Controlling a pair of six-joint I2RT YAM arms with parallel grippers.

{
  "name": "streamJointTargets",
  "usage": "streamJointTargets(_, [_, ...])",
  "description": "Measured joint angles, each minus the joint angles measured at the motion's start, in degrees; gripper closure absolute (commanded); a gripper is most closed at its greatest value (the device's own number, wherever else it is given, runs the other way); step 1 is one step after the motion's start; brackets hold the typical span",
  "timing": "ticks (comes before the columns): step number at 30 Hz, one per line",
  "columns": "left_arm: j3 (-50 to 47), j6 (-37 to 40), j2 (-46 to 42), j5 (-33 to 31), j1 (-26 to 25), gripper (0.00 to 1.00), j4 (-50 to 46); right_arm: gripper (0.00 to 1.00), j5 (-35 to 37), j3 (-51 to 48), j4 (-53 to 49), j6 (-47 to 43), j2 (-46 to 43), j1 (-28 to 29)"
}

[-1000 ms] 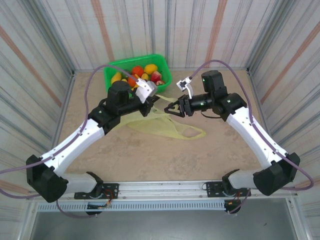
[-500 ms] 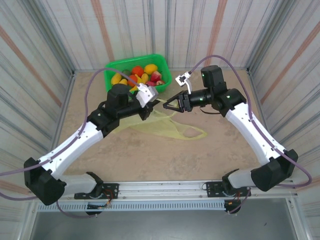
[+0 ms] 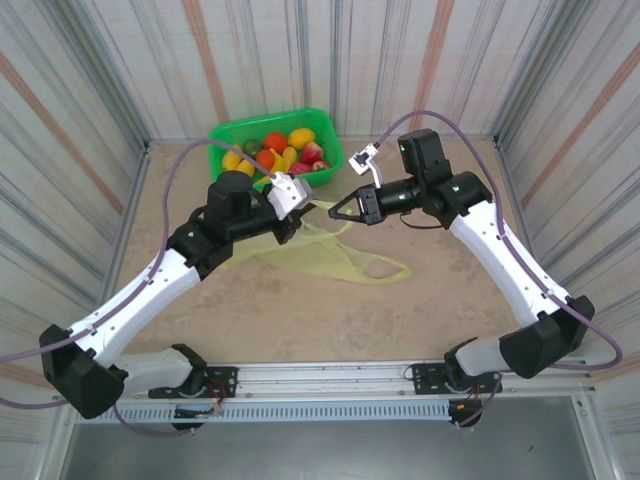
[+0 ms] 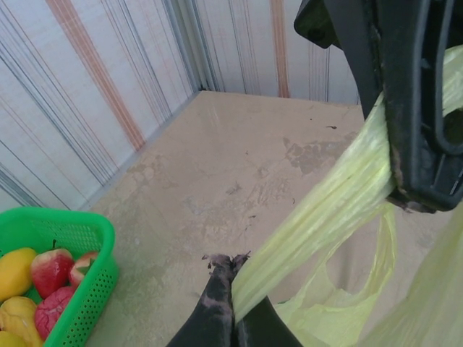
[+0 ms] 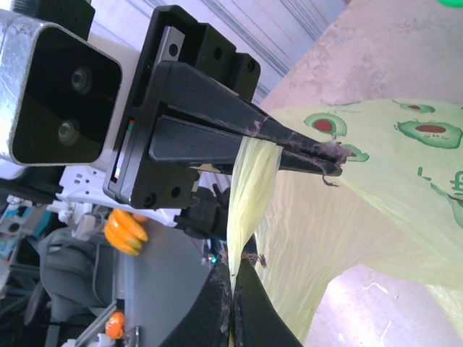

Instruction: Place the fake fruits into the plastic bag and tie a complex knot

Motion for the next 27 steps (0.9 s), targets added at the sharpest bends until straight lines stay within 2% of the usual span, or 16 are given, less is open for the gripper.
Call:
streamJointTargets(1, [0.13, -0.11, -0.02, -0.46, 0.0, 0.42, -0.66, 1.0, 0.13, -0.04, 0.96, 1.51, 0.0, 0.0])
streamJointTargets(2, [0.33, -0.15, -0.04, -0.83, 0.02, 0.35, -1.49, 1.0, 0.33, -0.13, 2.29, 3.06, -0.02, 0.0])
streamJointTargets(5, [1.2, -1.27, -0.76, -1.81, 0.02, 0.25, -4.83, 1.0, 1.92, -1.4, 7.63, 8.83, -0.57, 0.33])
streamJointTargets(7, [1.77, -2.69, -2.27, -2.67, 0.02, 0.26, -7.17, 1.0, 3.58, -2.56, 11.32, 12.87, -1.18, 0.68])
streamJointTargets(13, [3.32, -9.22, -9.77, -2.54, 0.02, 0.42, -12.59, 1.0, 8.22, -2.89, 16.65, 18.36, -1.66, 3.02])
streamJointTargets(20, [2.49, -12.37, -14.8, 3.26, -1.38, 0.3, -11.93, 1.0, 9.38, -2.89, 18.51, 20.22, -1.6, 4.28])
streamJointTargets(27, [1.4, -9.77, -8.13, 3.45, -3.34, 0.34, -8.07, 1.0, 9.16, -2.82, 19.23, 20.24, -0.33, 6.38])
